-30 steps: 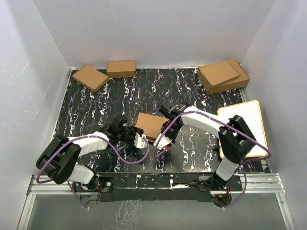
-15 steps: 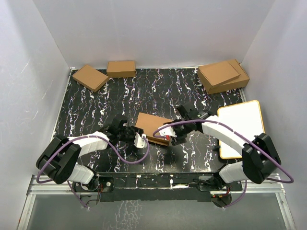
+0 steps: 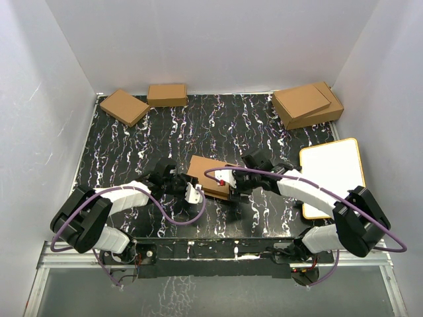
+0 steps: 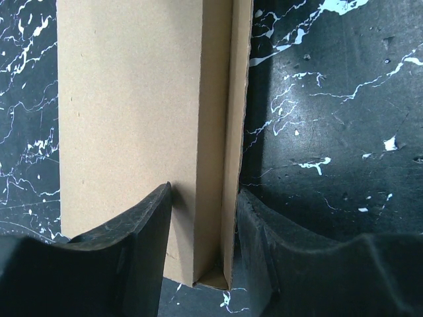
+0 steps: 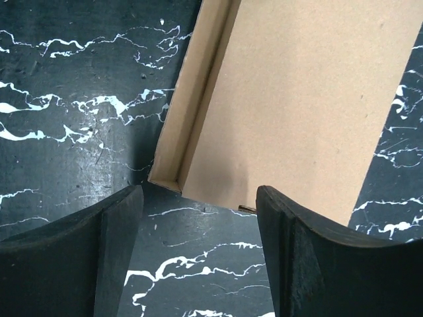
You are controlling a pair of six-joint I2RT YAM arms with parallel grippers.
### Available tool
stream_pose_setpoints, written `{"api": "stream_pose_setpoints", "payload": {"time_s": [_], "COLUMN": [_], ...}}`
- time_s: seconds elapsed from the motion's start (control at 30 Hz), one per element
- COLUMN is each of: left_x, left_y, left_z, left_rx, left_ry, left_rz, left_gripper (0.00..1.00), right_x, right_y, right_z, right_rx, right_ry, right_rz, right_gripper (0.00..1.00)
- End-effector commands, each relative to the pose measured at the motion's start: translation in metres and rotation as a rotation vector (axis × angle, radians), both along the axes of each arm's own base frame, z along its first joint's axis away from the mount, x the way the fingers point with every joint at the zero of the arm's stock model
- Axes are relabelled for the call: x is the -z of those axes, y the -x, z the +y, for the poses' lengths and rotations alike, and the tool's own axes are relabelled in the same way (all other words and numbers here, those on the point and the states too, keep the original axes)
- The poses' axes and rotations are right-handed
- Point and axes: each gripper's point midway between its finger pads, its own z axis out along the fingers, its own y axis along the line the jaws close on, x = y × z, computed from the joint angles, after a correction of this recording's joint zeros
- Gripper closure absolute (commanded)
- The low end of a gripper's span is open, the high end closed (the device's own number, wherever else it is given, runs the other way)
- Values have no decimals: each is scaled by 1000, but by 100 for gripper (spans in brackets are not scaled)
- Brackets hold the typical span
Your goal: Fold the paper box
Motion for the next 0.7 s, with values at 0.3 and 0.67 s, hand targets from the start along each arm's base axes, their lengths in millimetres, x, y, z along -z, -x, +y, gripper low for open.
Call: {"api": "stream_pose_setpoints", "payload": {"time_s": [0.3, 0.67], "left_x": [23, 24], "left_y": [36, 36], "left_z": [6, 6], "left_rx": [31, 26], "left_ry": [-33, -32], "left_rz": [173, 174], "left_gripper": [60, 60], "right_x": [-2, -1], "right_y": [-10, -12], "right_z": [8, 11], "right_rx": [117, 138], "right_ry": [-64, -58], "right_rz": [-37, -62], "right_gripper": [25, 13]}}
